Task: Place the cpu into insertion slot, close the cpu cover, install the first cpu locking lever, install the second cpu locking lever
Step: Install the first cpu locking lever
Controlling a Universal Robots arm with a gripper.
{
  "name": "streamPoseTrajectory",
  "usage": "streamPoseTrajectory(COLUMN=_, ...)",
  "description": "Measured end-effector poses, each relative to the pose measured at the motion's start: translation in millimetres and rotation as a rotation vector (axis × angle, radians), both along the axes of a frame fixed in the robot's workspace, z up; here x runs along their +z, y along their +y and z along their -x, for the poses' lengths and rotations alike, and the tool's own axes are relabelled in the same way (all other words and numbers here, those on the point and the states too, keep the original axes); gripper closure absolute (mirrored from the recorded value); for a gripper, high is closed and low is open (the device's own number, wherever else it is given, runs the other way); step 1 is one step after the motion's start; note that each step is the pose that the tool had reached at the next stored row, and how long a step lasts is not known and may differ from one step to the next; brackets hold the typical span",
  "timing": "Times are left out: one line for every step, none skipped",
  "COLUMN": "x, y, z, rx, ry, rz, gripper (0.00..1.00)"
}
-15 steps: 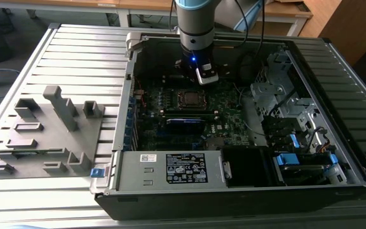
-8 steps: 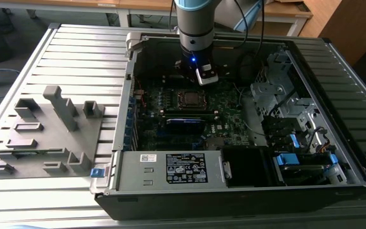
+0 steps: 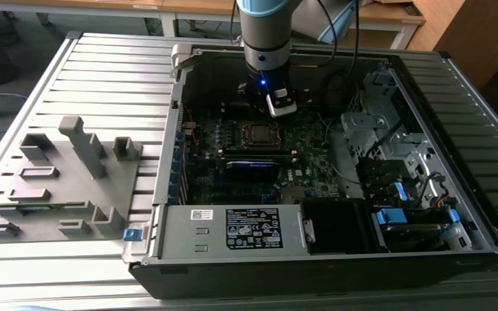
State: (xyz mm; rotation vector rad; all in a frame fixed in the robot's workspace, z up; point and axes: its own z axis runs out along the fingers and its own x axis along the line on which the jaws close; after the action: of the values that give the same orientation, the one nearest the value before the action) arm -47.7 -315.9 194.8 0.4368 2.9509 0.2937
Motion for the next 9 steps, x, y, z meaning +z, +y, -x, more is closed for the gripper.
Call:
streamPoseTrajectory(x=-0.1, y=0.0, z=0.0, rx=0.0, ry=0.0, rz=-0.0001, gripper=0.89)
streamPoseTrajectory(x=-0.1, y=0.0, z=0.0, rx=0.0, ry=-0.0001, rz=-0.0002, gripper=0.89)
streamPoseTrajectory(x=-0.1, y=0.0, z=0.0, rx=0.0, ry=-0.0002, rz=-0.0003, gripper=0.89)
streamPoseTrajectory(x=0.1, y=0.0, z=0.0, rx=0.0, ry=-0.0002, rz=-0.0003, gripper=0.89)
streamPoseTrajectory(x=0.5, y=0.0, z=0.0, rx=0.0, ry=-0.0002, rz=-0.0002, gripper=0.89)
streamPoseTrajectory(x=1.2, y=0.0, z=0.0, rx=0.0, ry=-0.0002, rz=-0.0003, gripper=0.89)
streamPoseTrajectory(x=2.0, y=0.0, z=0.0, rx=0.0, ry=-0.0002, rz=-0.0003, gripper=0.89)
streamPoseTrajectory(x=2.9, y=0.0, z=0.0, rx=0.0, ry=-0.0002, rz=-0.0003, gripper=0.89)
streamPoseTrajectory(x=3.8, y=0.0, z=0.0, rx=0.0, ry=-0.0002, rz=-0.0003, gripper=0.89)
